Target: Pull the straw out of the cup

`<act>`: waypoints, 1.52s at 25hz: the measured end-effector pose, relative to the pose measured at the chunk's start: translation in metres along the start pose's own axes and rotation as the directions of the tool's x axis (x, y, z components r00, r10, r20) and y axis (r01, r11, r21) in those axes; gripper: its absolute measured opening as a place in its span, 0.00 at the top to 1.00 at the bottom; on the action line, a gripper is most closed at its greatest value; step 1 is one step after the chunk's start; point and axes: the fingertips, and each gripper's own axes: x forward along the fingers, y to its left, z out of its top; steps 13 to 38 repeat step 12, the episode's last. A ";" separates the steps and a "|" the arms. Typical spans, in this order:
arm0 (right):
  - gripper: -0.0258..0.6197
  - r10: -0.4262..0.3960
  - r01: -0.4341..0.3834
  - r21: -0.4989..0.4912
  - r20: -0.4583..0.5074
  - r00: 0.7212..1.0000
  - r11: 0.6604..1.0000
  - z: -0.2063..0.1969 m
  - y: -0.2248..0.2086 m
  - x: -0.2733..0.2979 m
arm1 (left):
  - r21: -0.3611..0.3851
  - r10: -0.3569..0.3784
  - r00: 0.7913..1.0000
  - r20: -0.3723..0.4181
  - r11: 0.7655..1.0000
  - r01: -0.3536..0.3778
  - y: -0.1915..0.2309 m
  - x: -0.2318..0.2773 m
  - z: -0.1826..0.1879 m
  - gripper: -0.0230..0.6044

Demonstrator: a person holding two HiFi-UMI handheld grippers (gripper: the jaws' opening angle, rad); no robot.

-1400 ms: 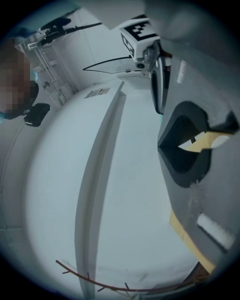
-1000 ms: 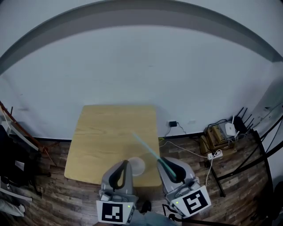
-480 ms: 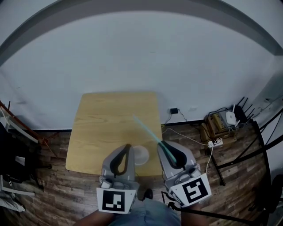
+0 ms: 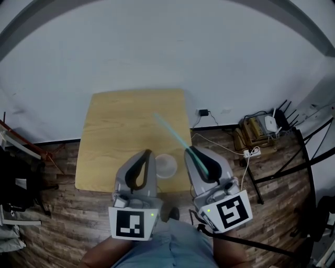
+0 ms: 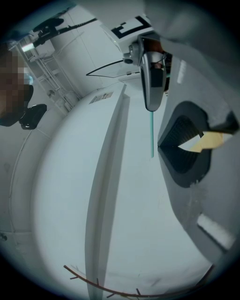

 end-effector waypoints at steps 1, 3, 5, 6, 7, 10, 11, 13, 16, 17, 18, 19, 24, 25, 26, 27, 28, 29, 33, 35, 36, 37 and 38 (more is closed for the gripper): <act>0.91 -0.001 0.001 0.001 -0.002 1.000 1.000 0.000 0.001 0.000 | -0.004 -0.001 1.000 -0.001 1.000 0.001 0.001 0.000 -0.001 0.95; 0.91 -0.005 0.005 0.003 -0.007 1.000 1.000 -0.002 0.002 0.000 | -0.008 -0.004 1.000 -0.005 1.000 0.004 0.001 -0.002 -0.002 0.95; 0.91 -0.008 0.008 0.003 -0.012 1.000 1.000 -0.004 0.004 -0.001 | -0.016 -0.006 1.000 -0.011 1.000 0.006 0.002 -0.003 -0.005 0.95; 0.91 -0.007 0.007 0.002 -0.015 1.000 1.000 -0.005 0.006 0.000 | -0.020 -0.007 1.000 -0.013 1.000 0.006 0.003 -0.004 -0.006 0.95; 0.91 -0.007 0.007 0.000 -0.018 1.000 1.000 -0.006 0.007 0.000 | -0.022 -0.007 1.000 -0.014 1.000 0.007 0.004 -0.005 -0.007 0.95; 0.91 -0.008 0.008 -0.003 -0.019 1.000 1.000 -0.007 0.009 0.004 | -0.020 -0.012 1.000 -0.009 1.000 0.012 0.008 -0.004 -0.007 0.95; 0.91 -0.009 0.009 -0.004 -0.018 1.000 1.000 -0.008 0.009 0.005 | -0.019 -0.014 1.000 -0.007 1.000 0.014 0.008 -0.003 -0.007 0.95; 0.91 -0.010 0.010 -0.005 -0.018 1.000 1.000 -0.008 0.010 0.006 | -0.017 -0.016 1.000 -0.006 1.000 0.016 0.009 -0.003 -0.007 0.95; 0.91 -0.010 0.010 -0.005 -0.018 1.000 1.000 -0.008 0.010 0.006 | -0.017 -0.016 1.000 -0.006 1.000 0.016 0.009 -0.003 -0.007 0.95; 0.91 -0.010 0.010 -0.005 -0.018 1.000 1.000 -0.008 0.010 0.006 | -0.017 -0.016 1.000 -0.006 1.000 0.016 0.009 -0.003 -0.007 0.95; 0.91 -0.010 0.010 -0.005 -0.018 1.000 1.000 -0.008 0.010 0.006 | -0.017 -0.016 1.000 -0.006 1.000 0.016 0.009 -0.003 -0.007 0.95; 0.91 -0.010 0.010 -0.005 -0.018 1.000 1.000 -0.008 0.010 0.006 | -0.017 -0.016 1.000 -0.006 1.000 0.016 0.009 -0.003 -0.007 0.95; 0.91 -0.010 0.010 -0.005 -0.018 1.000 1.000 -0.008 0.010 0.006 | -0.017 -0.016 1.000 -0.006 1.000 0.016 0.009 -0.003 -0.007 0.95; 0.91 -0.010 0.010 -0.005 -0.018 1.000 1.000 -0.008 0.010 0.006 | -0.017 -0.016 1.000 -0.006 1.000 0.016 0.009 -0.003 -0.007 0.95; 0.91 -0.010 0.010 -0.005 -0.018 1.000 1.000 -0.008 0.010 0.006 | -0.017 -0.016 1.000 -0.006 1.000 0.016 0.009 -0.003 -0.007 0.95; 0.91 -0.010 0.010 -0.005 -0.018 1.000 1.000 -0.008 0.010 0.006 | -0.017 -0.016 1.000 -0.006 1.000 0.016 0.009 -0.003 -0.007 0.95; 0.91 -0.010 0.010 -0.005 -0.018 1.000 1.000 -0.008 0.010 0.006 | -0.017 -0.016 1.000 -0.006 1.000 0.016 0.009 -0.003 -0.007 0.95; 0.91 -0.010 0.010 -0.005 -0.018 1.000 1.000 -0.008 0.010 0.006 | -0.017 -0.016 1.000 -0.006 1.000 0.016 0.009 -0.003 -0.007 0.95; 0.91 -0.010 0.010 -0.005 -0.018 1.000 1.000 -0.008 0.010 0.006 | -0.017 -0.016 1.000 -0.006 1.000 0.016 0.009 -0.003 -0.007 0.95; 0.91 -0.010 0.010 -0.005 -0.018 1.000 1.000 -0.008 0.010 0.006 | -0.017 -0.016 1.000 -0.006 1.000 0.016 0.009 -0.003 -0.007 0.95; 0.91 -0.010 0.010 -0.005 -0.018 1.000 1.000 -0.008 0.010 0.006 | -0.017 -0.016 1.000 -0.006 1.000 0.016 0.009 -0.003 -0.007 0.95; 0.91 -0.010 0.010 -0.005 -0.018 1.000 1.000 -0.008 0.010 0.006 | -0.017 -0.016 1.000 -0.006 1.000 0.016 0.009 -0.003 -0.007 0.95; 0.91 -0.010 0.010 -0.005 -0.018 1.000 1.000 -0.008 0.010 0.006 | -0.017 -0.016 1.000 -0.006 1.000 0.016 0.009 -0.003 -0.007 0.95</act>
